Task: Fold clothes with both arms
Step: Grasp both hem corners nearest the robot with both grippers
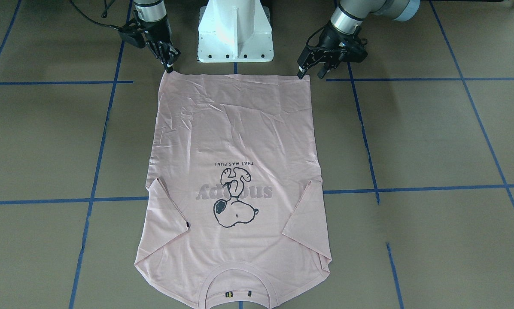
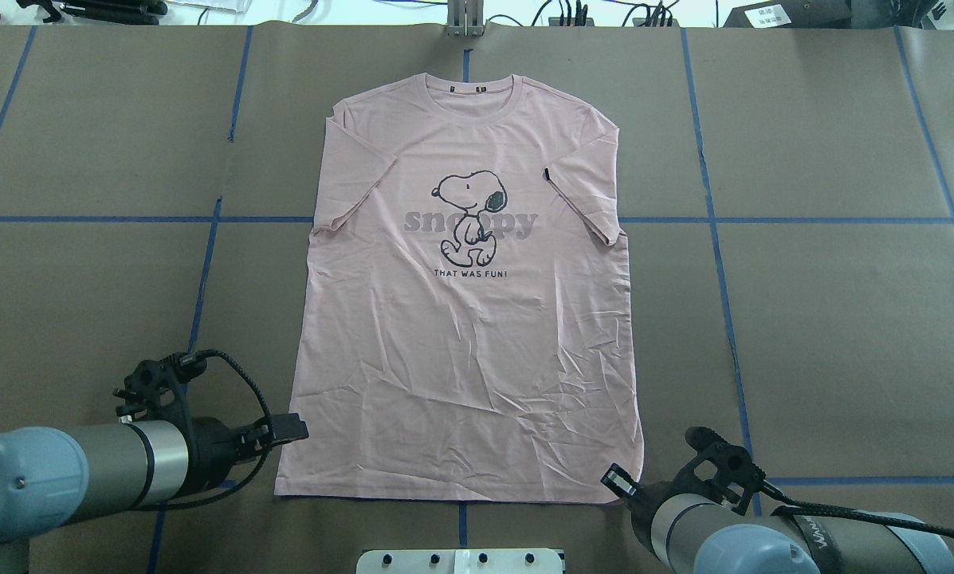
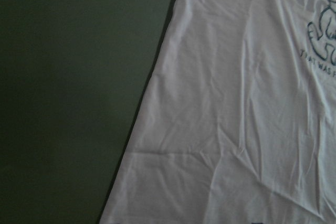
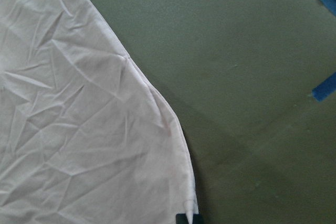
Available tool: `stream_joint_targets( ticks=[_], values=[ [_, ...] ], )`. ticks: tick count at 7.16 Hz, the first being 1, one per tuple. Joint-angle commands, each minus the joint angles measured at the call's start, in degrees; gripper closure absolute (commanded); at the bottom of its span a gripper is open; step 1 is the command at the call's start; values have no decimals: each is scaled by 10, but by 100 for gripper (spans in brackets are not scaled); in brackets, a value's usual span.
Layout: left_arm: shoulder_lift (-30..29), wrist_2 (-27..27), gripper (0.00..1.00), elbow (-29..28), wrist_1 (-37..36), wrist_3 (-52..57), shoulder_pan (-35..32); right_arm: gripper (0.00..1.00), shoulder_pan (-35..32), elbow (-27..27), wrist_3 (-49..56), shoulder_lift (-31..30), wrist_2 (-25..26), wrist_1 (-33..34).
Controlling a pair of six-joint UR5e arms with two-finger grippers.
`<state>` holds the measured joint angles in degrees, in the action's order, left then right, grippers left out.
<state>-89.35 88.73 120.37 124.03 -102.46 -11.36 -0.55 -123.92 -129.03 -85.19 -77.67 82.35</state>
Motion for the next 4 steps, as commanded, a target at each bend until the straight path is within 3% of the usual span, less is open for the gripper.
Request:
stream_joint_targets(
  ticks=[1,4],
  values=[
    [-1,-17,15,-6,-37,-10,37,100,0,0,0,-1,2,0],
    [-20,-16,19,-34,-37,-9,40,100,0,0,0,-2,2,0]
  ],
)
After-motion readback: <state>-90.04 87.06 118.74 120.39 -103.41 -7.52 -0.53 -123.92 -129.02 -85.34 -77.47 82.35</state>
